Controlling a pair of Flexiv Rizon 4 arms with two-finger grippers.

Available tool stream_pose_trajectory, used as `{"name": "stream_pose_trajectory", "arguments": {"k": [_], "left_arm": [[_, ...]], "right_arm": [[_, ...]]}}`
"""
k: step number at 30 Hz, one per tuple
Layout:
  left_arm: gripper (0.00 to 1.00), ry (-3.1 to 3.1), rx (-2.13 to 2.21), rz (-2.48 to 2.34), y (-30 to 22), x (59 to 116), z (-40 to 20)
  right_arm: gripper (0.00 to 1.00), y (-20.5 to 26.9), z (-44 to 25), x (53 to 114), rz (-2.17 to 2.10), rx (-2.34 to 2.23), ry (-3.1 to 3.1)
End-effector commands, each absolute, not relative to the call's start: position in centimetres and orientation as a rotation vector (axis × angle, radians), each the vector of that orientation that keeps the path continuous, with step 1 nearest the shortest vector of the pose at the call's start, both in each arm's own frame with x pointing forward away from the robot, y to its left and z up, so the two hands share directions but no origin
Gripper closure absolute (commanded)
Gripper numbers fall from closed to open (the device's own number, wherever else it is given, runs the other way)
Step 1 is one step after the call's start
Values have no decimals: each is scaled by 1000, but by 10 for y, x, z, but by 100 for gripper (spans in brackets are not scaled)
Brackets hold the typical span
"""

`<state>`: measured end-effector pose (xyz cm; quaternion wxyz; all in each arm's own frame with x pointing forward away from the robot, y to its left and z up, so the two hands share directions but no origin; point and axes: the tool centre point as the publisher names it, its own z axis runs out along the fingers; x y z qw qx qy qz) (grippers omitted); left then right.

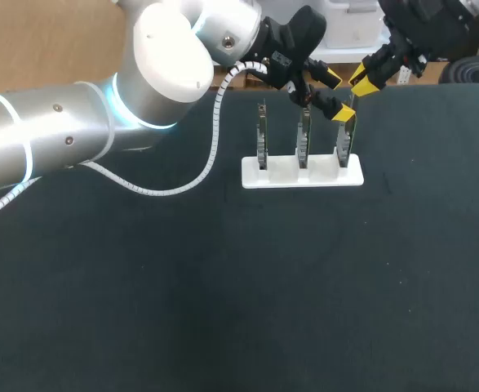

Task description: Pick up the optical module with the left hand, and insert it into the network port with the right hand.

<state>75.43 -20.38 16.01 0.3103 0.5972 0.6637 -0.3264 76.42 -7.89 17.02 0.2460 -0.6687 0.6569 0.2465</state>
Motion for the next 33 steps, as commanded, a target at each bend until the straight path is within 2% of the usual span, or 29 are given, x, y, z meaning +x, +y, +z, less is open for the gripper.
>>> {"name": "stream_pose_trajectory", "arguments": {"k": [1, 33], "left_arm": [[0, 1749, 1574, -860, -203, 753, 160], [0, 1749, 1574, -860, -203, 753, 160]], "right_arm": [[100, -78, 167, 765, 676, -1823, 1793], [100, -77, 172, 764, 672, -1833, 1792]]}}
